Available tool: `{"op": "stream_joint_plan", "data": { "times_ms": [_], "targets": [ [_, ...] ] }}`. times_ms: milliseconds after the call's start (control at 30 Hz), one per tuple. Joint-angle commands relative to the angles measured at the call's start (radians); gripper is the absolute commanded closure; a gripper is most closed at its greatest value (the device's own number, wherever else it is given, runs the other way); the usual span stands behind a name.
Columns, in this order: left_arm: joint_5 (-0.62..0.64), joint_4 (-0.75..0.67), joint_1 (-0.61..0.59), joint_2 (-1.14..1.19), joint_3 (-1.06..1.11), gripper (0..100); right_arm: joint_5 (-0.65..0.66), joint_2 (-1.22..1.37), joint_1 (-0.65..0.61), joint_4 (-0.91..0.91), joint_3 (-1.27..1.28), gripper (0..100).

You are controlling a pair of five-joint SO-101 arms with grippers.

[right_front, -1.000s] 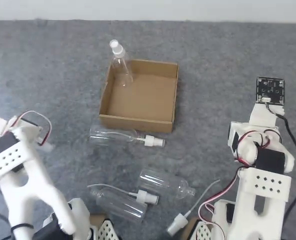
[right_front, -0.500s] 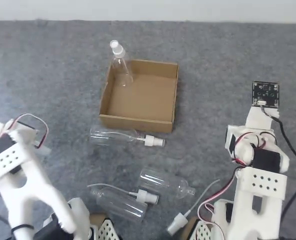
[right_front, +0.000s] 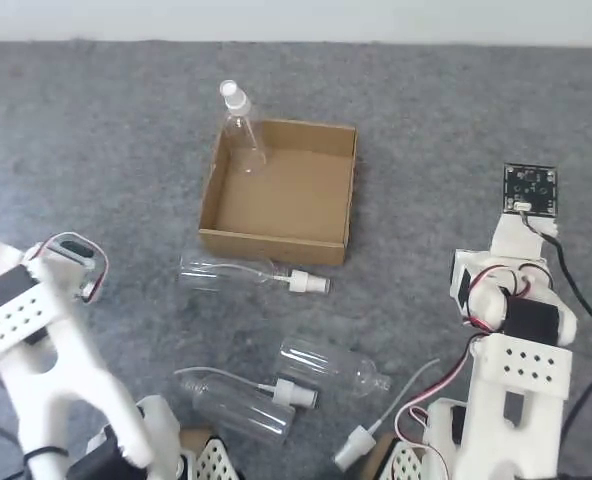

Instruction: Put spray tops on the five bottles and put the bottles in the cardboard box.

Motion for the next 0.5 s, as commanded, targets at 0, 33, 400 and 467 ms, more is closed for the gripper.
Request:
{"op": "stream_joint_plan", "data": {
  "times_ms": [0, 33, 400, 467],
  "targets": [
    [-0.005, 0.012, 0.002, -0.041, -0.035, 76, 0.003, -0.03, -0.001, -0.018, -0.009, 91.8],
    [-0.006, 0.029, 0.002, -0.041, -0.047, 76, 0.003, -0.03, -0.001, -0.018, -0.009, 91.8],
    [-0.216, 0.195, -0.072, -0.035, -0.268, 76, 0.003, -0.03, -0.004, -0.077, 0.049, 91.7],
    [-0.296, 0.19, -0.074, -0.034, -0.297, 76, 0.003, -0.03, -0.005, -0.074, 0.049, 91.7]
  ]
}}
